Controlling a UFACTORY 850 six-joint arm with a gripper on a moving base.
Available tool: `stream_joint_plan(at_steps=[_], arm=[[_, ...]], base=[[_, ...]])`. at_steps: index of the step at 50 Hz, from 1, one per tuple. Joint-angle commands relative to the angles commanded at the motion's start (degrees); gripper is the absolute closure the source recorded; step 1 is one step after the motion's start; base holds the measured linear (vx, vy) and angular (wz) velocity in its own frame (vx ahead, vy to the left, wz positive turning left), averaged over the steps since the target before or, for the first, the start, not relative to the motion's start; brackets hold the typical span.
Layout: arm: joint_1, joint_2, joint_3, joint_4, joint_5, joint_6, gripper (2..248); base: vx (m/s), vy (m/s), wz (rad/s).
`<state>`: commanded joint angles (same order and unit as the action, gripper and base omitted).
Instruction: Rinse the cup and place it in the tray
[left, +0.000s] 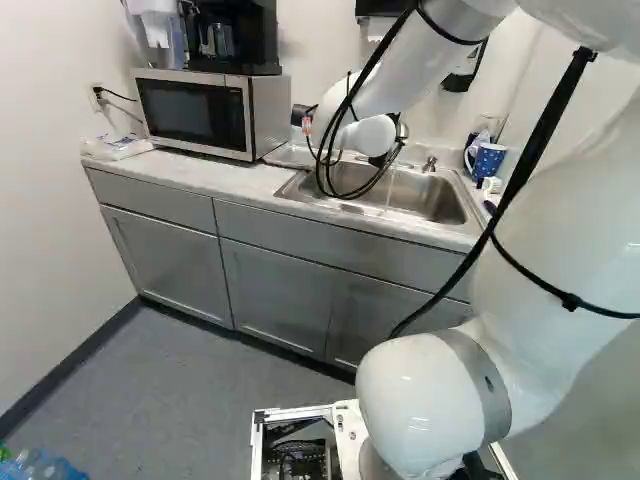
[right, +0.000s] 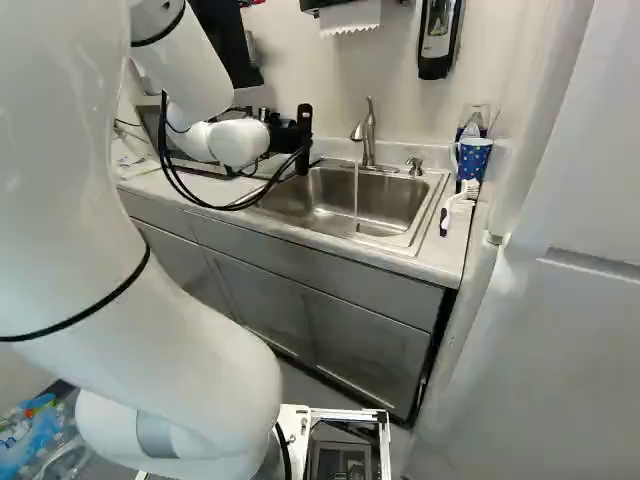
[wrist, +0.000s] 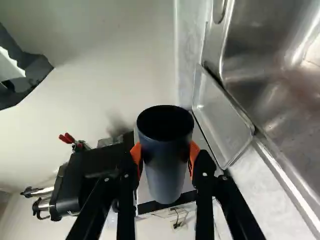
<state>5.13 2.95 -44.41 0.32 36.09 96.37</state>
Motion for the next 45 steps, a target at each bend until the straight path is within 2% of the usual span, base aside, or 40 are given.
stream_joint_plan(at_steps=[45], arm=[[0.00,0.00,0.00,0.00,0.00,-27.11,139]], base=[[0.000,0.000,0.000]])
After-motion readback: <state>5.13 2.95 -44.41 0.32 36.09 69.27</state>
